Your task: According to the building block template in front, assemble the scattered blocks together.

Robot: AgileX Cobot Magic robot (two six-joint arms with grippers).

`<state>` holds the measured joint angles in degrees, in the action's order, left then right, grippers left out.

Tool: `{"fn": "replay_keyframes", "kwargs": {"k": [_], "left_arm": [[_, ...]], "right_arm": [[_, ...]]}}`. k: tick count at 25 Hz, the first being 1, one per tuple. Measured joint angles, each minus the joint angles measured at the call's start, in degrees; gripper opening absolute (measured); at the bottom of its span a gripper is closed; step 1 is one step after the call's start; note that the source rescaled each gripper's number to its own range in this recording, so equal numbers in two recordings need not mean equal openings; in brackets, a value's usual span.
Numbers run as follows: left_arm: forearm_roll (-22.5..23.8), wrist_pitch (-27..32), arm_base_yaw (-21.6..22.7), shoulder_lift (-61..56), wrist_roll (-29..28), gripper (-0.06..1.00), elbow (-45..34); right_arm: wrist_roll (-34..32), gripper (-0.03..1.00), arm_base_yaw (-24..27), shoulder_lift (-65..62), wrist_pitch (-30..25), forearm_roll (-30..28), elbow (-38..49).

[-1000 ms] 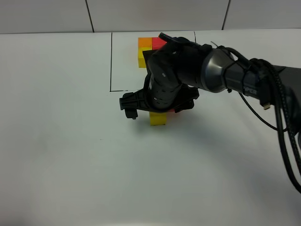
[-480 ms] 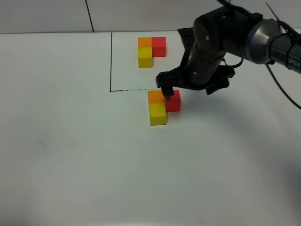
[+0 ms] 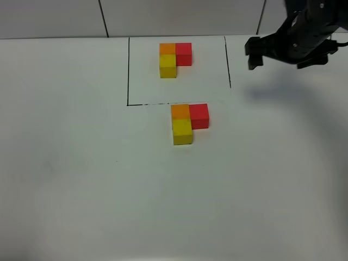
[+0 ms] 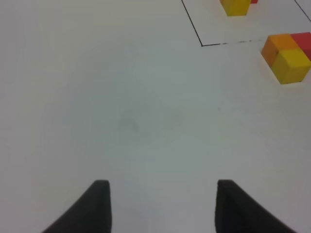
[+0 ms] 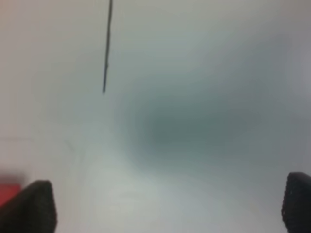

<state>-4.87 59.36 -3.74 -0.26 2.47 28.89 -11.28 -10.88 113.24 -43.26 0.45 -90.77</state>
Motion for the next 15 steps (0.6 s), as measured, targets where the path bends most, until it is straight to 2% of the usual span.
{"fn": "replay_keyframes", "kwargs": {"k": [5, 11, 15], "left_arm": [[0.0, 0.0, 0.0, 0.0, 0.0, 0.09, 0.0], [0.0, 0.0, 0.0, 0.0, 0.0, 0.09, 0.0], [0.0, 0.0, 0.0, 0.0, 0.0, 0.09, 0.0]], "right_arm": [[1.4, 0.96, 3.4, -1.9, -0.3, 0.0, 0.0], [3.4, 0.95, 3.8, -7.5, -2.6, -0.4, 1.7], [3.5, 0.93, 3.8, -14.2, 0.6, -0.4, 8.1]]}}
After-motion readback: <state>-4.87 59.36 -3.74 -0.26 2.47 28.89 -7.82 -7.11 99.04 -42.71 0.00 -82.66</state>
